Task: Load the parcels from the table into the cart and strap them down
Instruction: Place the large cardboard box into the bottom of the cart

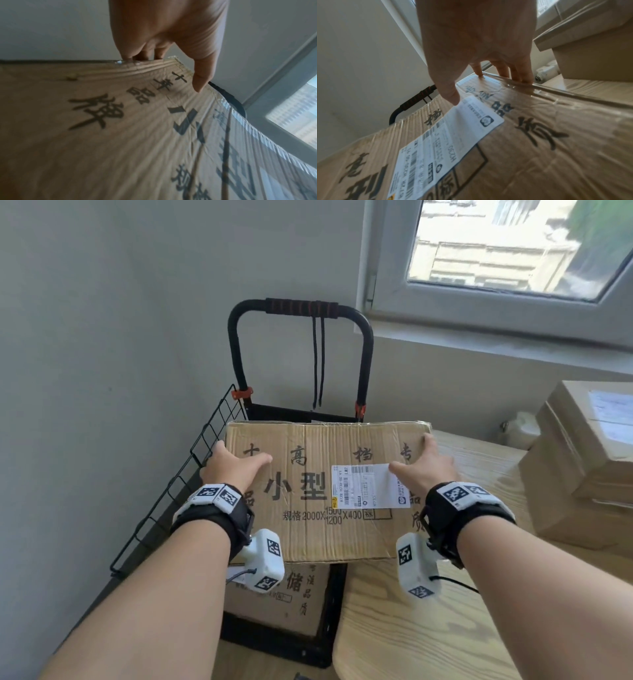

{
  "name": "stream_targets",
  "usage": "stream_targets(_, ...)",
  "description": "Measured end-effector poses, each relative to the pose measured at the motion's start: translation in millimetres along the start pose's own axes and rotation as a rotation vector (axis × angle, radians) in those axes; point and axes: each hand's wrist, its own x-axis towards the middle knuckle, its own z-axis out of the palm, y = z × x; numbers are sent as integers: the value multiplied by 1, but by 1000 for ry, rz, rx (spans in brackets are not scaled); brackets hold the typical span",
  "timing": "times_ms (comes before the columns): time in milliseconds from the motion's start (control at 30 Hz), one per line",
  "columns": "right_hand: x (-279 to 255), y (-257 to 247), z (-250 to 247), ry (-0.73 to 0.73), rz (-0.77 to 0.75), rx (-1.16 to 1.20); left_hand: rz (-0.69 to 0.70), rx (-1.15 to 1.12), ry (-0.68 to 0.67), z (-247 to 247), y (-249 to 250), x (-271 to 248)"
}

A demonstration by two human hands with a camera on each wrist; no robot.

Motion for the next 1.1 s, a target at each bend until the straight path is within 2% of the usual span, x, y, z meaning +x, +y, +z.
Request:
stream_targets(267,24,-45,25,1,-55,92,28,-75,-44,-16,-3,60)
stream_targets(433,42,-88,59,43,-50,166,79,-65,-45,-31,-4,122)
stream_targets(500,49,-105,73,102,-6,185,103,-47,-50,-32,-1,147)
stream_targets(700,76,-147,106,186,134,146,47,-20,-98,-30,1,216)
stream_targets(933,90,-145,150,115,333,133,70,59,-221,6,-17,273)
stream_targets(1100,113,-133,181,42,365,83,33,99,-301,39,-46,296)
